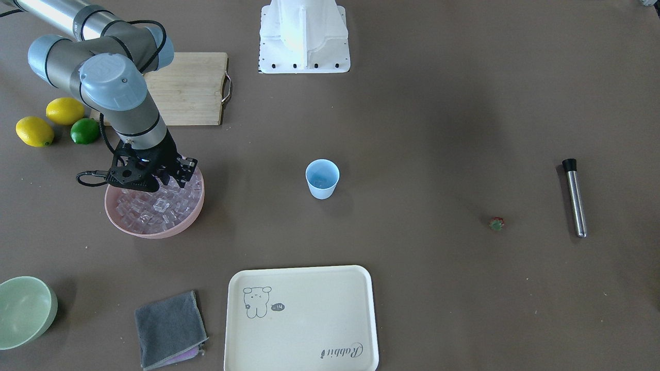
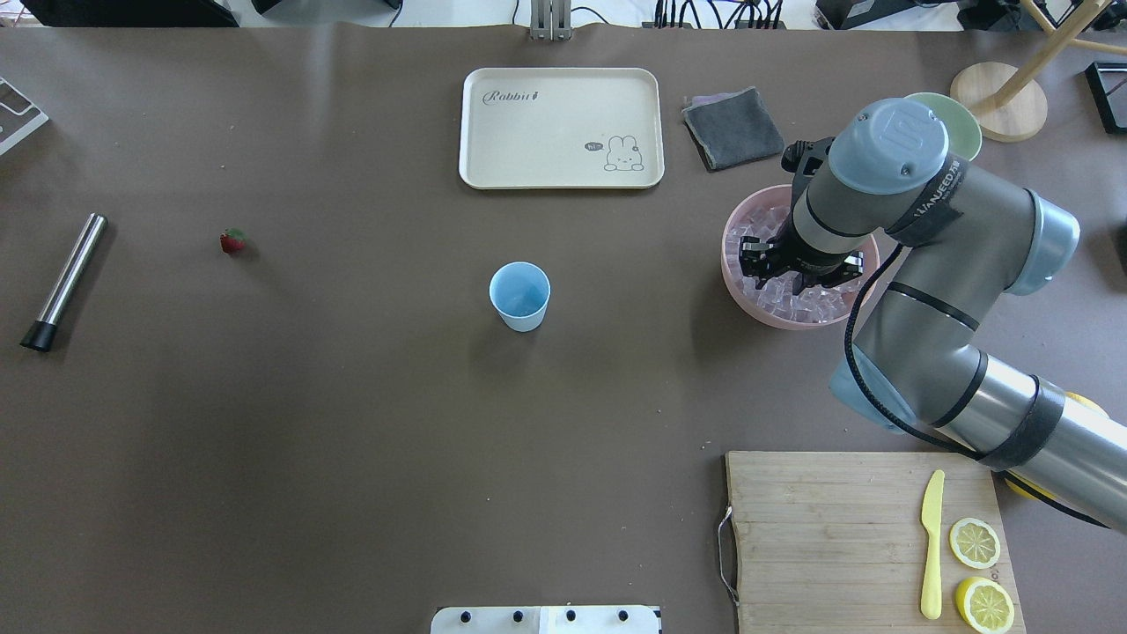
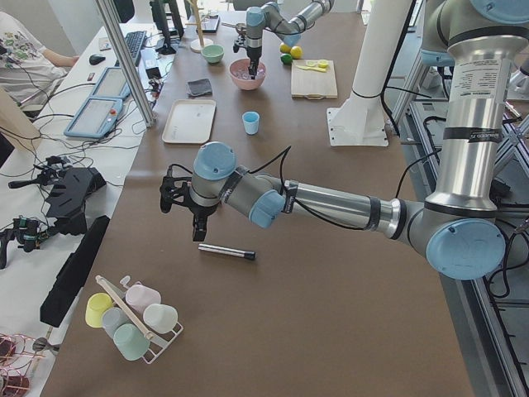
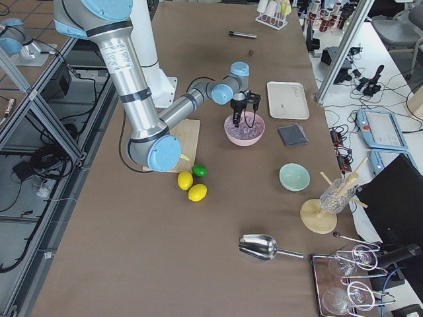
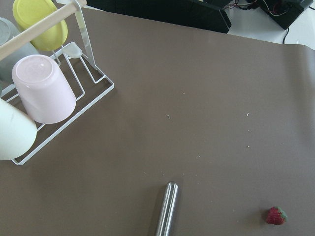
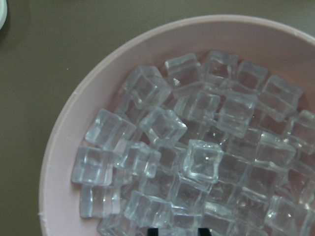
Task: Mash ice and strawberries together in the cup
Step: 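Lower the right gripper into the bowl and grasp another ice cube, then carry the ice cube over the light-blue cup and release it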
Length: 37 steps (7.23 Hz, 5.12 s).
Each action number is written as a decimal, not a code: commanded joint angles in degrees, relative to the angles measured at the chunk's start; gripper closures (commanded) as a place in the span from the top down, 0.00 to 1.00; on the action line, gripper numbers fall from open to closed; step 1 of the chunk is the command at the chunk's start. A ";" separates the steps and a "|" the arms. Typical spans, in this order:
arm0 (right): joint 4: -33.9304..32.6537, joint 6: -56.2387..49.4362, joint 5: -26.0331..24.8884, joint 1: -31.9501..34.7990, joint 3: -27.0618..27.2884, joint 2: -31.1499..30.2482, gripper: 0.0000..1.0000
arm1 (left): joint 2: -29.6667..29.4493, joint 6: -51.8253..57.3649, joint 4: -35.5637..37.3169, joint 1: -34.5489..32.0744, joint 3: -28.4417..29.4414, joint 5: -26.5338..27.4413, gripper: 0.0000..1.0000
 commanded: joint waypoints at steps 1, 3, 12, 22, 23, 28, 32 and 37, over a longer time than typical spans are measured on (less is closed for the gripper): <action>-0.07 0.20 -0.29 -0.14 0.95 0.10 0.37 | 0.18 0.06 -0.01 0.02 0.01 -0.09 0.97; -0.07 0.20 -0.46 -0.14 1.31 -0.33 0.37 | 0.27 -0.02 -0.01 0.02 0.01 -0.09 0.97; 0.02 0.37 -2.75 -1.10 0.87 -0.16 0.09 | 0.27 0.06 -0.19 0.02 0.01 0.00 0.97; -16.25 9.92 -3.45 -4.69 -11.45 32.82 0.00 | 0.19 -0.02 -0.28 0.02 0.01 -0.09 0.97; -12.16 12.74 -5.72 -6.10 -14.30 34.98 0.00 | 0.19 -0.02 -0.28 0.02 0.18 -0.09 0.97; -2.29 13.38 -12.15 -10.59 -24.61 35.44 0.00 | -0.43 -0.29 -0.19 0.64 0.54 -0.17 0.97; -7.97 14.09 -12.15 -11.21 -17.52 32.82 0.00 | -0.69 -0.20 -0.28 0.64 0.71 -0.18 0.97; -7.81 14.26 -12.51 -14.20 -15.74 31.83 0.00 | -0.52 -0.03 -0.28 0.64 0.80 -0.18 0.97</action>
